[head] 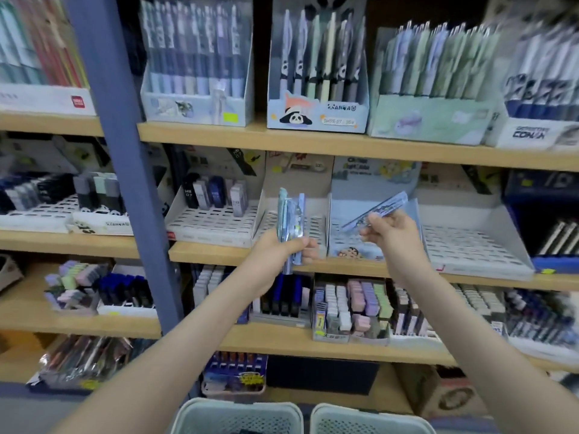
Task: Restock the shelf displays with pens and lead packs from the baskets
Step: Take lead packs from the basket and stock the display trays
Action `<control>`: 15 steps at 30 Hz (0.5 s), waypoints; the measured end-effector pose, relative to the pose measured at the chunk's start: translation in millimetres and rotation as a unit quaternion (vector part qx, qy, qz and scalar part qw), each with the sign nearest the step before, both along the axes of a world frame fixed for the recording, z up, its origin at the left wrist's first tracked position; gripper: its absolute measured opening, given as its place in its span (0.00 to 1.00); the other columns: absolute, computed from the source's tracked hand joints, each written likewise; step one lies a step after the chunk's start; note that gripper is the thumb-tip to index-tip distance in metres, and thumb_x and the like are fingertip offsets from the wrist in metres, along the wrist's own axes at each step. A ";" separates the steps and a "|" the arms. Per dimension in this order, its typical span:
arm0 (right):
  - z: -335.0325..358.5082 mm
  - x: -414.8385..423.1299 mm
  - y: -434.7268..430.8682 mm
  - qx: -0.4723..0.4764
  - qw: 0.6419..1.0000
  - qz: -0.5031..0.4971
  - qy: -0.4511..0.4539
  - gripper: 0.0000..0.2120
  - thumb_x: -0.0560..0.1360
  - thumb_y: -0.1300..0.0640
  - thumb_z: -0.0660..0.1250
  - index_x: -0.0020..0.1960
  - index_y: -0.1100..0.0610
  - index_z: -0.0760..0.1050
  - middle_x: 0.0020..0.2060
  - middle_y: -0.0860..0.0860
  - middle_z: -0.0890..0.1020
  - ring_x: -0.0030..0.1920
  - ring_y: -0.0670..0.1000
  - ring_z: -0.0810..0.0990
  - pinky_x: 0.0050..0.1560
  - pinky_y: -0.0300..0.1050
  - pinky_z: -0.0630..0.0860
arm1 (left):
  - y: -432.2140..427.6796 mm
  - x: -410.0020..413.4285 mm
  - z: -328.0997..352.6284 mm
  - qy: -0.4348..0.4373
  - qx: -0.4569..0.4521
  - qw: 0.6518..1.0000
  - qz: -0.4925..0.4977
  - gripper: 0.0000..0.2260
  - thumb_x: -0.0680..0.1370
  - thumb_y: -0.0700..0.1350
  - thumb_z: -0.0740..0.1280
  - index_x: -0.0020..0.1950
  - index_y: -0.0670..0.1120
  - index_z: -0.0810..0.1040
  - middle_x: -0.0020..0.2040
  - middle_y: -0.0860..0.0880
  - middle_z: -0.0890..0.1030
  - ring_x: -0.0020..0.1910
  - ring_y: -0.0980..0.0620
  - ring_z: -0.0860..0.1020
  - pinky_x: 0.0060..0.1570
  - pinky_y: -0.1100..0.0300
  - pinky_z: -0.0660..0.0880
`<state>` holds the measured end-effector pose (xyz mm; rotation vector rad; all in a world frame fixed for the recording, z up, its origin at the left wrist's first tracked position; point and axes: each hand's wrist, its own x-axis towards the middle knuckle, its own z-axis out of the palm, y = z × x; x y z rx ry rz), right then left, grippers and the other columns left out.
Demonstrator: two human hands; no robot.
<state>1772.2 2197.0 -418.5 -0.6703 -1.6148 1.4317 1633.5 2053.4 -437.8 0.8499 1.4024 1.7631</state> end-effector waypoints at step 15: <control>-11.8 -82.2 101.2 -0.059 0.986 -0.042 -0.150 0.13 0.79 0.51 0.64 0.57 0.59 0.70 0.39 0.53 0.82 0.39 0.49 0.83 0.54 0.50 0.78 | 51.0 -50.2 -12.1 0.029 0.033 0.998 0.049 0.08 0.79 0.34 0.64 0.58 0.36 0.73 0.40 0.44 0.83 0.37 0.51 0.82 0.38 0.61 0.80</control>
